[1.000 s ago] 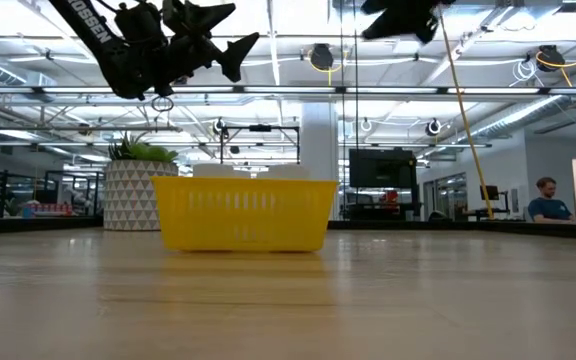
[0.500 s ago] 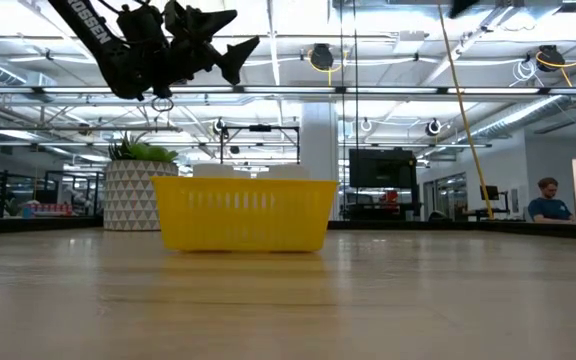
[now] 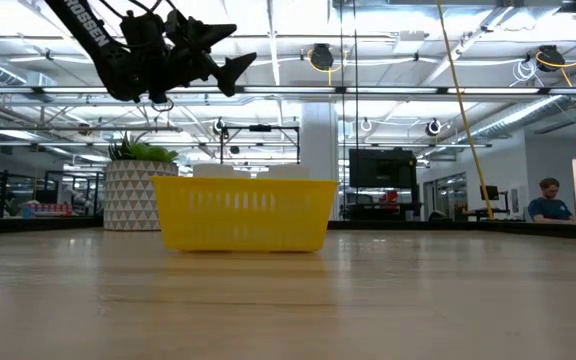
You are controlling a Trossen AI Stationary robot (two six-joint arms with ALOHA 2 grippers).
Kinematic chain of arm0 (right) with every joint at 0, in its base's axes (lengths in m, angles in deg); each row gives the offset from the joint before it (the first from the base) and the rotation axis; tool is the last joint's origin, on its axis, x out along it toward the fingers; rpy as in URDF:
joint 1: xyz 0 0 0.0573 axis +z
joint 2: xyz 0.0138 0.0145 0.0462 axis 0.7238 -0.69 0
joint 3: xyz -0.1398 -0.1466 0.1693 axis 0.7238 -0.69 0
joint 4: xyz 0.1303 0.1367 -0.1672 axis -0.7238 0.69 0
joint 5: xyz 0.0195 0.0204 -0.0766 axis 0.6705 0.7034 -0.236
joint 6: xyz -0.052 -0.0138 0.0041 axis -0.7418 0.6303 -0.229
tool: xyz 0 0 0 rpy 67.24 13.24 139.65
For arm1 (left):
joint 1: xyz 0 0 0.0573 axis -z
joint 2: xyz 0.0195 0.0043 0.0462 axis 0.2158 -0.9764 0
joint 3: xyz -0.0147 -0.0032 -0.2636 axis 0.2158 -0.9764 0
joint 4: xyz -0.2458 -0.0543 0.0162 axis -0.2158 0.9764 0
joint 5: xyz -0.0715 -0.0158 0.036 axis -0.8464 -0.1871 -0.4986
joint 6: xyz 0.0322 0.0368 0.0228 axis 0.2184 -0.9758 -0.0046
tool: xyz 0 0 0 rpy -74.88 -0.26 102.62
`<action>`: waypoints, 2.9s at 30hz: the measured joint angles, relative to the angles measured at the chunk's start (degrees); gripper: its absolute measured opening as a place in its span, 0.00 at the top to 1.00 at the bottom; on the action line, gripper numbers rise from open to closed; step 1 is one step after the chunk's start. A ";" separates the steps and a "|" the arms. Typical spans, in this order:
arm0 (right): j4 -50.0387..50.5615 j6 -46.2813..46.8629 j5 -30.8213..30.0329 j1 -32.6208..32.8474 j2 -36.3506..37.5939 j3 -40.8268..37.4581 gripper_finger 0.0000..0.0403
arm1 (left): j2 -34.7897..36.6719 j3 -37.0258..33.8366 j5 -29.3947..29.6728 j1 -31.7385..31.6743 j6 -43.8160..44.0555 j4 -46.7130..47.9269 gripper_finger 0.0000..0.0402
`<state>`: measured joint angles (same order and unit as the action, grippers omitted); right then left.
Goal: Pick and place pill bottles into a basket
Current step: Put the white medicine bottle into the yellow bin
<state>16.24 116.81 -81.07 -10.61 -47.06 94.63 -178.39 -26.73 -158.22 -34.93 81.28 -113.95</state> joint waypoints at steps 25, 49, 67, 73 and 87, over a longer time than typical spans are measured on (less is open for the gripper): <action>-20.34 18.63 15.70 7.12 0.42 -17.99 0.48 | 0.00 0.00 -0.41 0.61 -1.78 0.05 0.15; -16.73 21.04 14.87 7.07 4.64 -18.73 0.48 | -0.02 0.00 0.56 0.66 -2.06 0.03 0.15; -27.09 21.07 14.84 7.05 4.68 -25.45 0.48 | -0.02 0.00 0.54 0.66 -2.56 0.32 0.15; -27.08 20.58 13.10 7.03 4.68 -25.61 0.48 | -0.04 0.00 0.54 0.66 -2.88 0.72 0.15; -27.12 20.88 12.18 7.03 4.36 -25.61 0.48 | -0.04 0.00 0.52 0.66 -2.98 0.74 0.15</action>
<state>-10.88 137.69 -68.88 -3.59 -42.71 69.02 -178.44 -26.73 -157.70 -34.28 78.30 -113.20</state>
